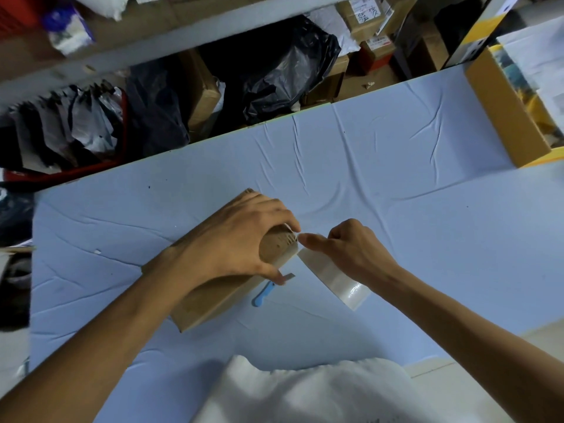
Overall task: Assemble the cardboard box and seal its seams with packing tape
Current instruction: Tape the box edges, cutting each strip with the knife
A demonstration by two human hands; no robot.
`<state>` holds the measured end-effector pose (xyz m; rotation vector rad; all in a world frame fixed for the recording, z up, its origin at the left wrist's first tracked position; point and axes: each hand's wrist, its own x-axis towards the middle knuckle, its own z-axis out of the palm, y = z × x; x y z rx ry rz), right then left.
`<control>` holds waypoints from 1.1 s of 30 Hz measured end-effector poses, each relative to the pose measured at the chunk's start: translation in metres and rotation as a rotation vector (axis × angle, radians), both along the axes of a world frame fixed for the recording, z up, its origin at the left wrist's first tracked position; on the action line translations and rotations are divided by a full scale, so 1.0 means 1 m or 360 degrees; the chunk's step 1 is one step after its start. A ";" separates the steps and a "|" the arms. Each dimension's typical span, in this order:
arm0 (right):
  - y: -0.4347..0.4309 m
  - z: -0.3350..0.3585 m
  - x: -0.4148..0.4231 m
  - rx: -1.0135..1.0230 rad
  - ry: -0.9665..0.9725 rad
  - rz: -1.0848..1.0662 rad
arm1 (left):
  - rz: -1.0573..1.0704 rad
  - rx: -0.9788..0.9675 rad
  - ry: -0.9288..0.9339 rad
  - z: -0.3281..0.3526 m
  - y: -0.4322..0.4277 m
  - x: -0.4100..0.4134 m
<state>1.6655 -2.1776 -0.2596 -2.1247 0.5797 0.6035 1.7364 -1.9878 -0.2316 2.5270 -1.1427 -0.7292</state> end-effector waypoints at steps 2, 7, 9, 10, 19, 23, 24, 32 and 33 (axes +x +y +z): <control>0.000 0.000 -0.001 0.0002 -0.0004 -0.0017 | -0.0077 -0.0069 -0.0150 -0.001 -0.001 -0.004; -0.001 0.000 -0.005 0.0050 -0.0072 -0.0053 | -0.0055 -0.0281 -0.0225 -0.007 0.004 0.002; -0.004 0.000 -0.004 0.0109 -0.0128 -0.0122 | -0.0003 -0.0325 -0.0244 -0.009 0.006 0.009; -0.005 0.001 -0.003 0.0142 -0.0145 -0.0156 | 0.0009 -0.0335 -0.0252 -0.009 0.007 0.013; -0.007 -0.006 0.013 0.0299 -0.0276 -0.0254 | 0.0179 -0.0396 -0.0188 -0.014 0.009 0.043; -0.009 -0.024 0.012 -0.0123 0.0033 0.0061 | 0.0168 -0.0417 -0.0183 -0.018 0.002 0.040; -0.012 -0.024 0.013 -0.0119 0.0049 0.0068 | 0.0176 -0.0417 -0.0189 -0.018 0.000 0.041; -0.039 -0.007 0.001 0.0614 -0.0196 0.0039 | 0.0195 -0.0427 -0.0229 -0.019 0.007 0.052; -0.041 -0.010 0.001 0.0615 -0.0146 0.0008 | 0.0194 -0.0430 -0.0227 -0.019 0.007 0.052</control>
